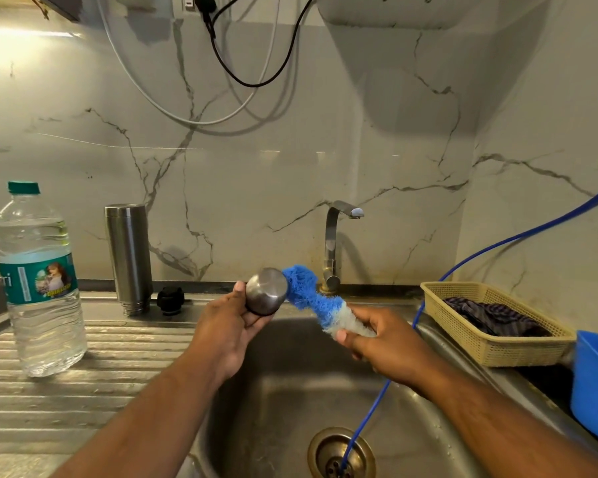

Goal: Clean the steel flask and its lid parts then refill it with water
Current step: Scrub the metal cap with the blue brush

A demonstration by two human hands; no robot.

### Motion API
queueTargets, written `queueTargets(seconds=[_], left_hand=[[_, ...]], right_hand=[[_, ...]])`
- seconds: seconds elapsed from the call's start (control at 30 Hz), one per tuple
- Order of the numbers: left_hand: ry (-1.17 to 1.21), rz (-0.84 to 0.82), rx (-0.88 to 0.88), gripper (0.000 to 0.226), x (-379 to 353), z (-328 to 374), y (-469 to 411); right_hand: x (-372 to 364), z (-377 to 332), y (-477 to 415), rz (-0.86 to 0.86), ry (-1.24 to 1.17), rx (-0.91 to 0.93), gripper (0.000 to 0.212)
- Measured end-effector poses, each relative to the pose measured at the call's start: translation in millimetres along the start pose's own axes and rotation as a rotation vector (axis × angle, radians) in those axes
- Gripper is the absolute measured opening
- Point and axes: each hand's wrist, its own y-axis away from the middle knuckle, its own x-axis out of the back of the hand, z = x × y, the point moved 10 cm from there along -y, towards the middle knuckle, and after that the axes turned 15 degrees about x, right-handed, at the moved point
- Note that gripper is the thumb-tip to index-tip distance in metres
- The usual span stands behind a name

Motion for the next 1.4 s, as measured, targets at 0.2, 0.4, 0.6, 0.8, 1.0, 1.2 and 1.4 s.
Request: queueTargets(seconds=[0.2, 0.4, 0.6, 0.8, 1.0, 1.2, 1.4], left_hand=[[0.353, 0.006, 0.096, 0.023, 9, -2, 5], [0.409, -0.01, 0.129, 0.023, 6, -5, 10], [0.364, -0.018, 0.169, 0.026, 6, -8, 9], [0.181, -0.028, 0.187, 0.022, -2, -19, 4], [0.013, 0.015, 0.144, 0.023, 2, -22, -1], [0.0, -0.003, 0.143, 0.023, -3, -22, 2], [0.094, -0.024, 0.212, 0.031, -3, -25, 1]], right_hand=[[-11, -20, 2, -0.063, 0.099, 0.108, 0.036], [-9, -19, -1, 0.007, 0.2, 0.136, 0.05], [0, -12, -2, 0.016, 0.256, 0.123, 0.055], [-3, -18, -5, 0.047, 0.248, 0.162, 0.052], [-4, -15, -5, 0.025, 0.145, 0.139, 0.036], [-1, -7, -6, 0.002, 0.127, 0.099, 0.034], [9, 6, -4, 0.016, 0.25, 0.046, 0.048]])
